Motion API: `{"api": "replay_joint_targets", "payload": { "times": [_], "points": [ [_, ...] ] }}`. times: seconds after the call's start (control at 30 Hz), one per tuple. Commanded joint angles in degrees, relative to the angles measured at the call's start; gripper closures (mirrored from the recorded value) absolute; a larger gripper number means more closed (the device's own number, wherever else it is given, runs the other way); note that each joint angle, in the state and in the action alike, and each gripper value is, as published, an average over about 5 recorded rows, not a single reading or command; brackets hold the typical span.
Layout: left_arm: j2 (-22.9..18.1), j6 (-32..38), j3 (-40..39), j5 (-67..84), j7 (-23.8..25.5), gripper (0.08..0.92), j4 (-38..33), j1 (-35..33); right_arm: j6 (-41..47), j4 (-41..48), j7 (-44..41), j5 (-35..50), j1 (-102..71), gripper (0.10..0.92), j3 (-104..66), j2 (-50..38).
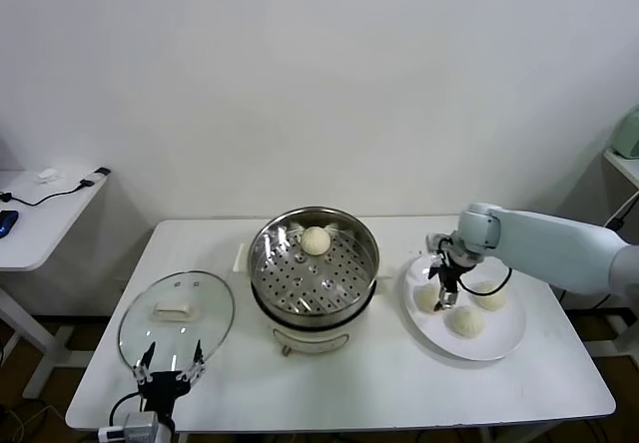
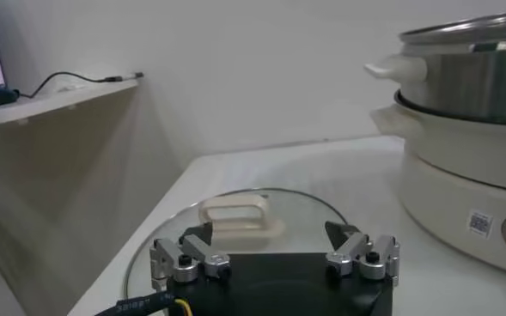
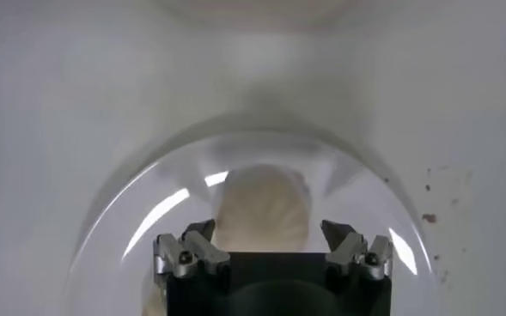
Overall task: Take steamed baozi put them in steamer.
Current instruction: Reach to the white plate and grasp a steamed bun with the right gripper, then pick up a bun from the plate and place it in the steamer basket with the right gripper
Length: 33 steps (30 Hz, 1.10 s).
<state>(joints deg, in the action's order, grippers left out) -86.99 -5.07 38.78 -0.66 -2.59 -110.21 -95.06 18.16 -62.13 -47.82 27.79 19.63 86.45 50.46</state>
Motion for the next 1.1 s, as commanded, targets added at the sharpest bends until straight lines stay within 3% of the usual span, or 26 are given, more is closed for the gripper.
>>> {"api": "replay_joint_targets", "payload": {
  "times": [0.03, 0.2, 0.4, 0.67, 0.9, 1.1],
  "points": [
    [0.1, 0.0, 0.0, -0.1, 0.0, 0.177, 0.1, 0.0, 0.7, 1.3, 0.6, -1.3, -2.6, 0.203, -1.8, 0.4],
    [0.2, -0.1, -0.1, -0.1, -0.2, 0.177, 0.1, 0.0, 0.6, 1.4, 1.5, -1.7, -2.9, 0.227, -3.3, 0.5],
    [0.1, -0.1, -0.1, -0.3, -0.5, 0.177, -0.3, -0.3, 0.1, 0.1, 0.5, -2.8, -2.3, 0.356, -4.5, -0.5],
    [0.0, -0.4, -0.2, -0.6, -0.6, 0.177, -1.4, -1.0, -3.3, -2.7, -6.3, -5.7, 8.2, 0.371, -3.7, -3.6],
    [-0.6, -1.3, -1.2, -0.8, -0.5, 0.177, -2.3, -1.1, -3.9, -7.7, -10.8, 4.2, 26.3, 0.372, -0.6, -2.2],
    [-0.6, -1.8, -1.9, -0.9, -0.2, 0.177, -2.8, -1.1, 0.9, -15.7, -7.9, 18.6, 34.2, 0.372, -1.0, 3.4]
  ]
}}
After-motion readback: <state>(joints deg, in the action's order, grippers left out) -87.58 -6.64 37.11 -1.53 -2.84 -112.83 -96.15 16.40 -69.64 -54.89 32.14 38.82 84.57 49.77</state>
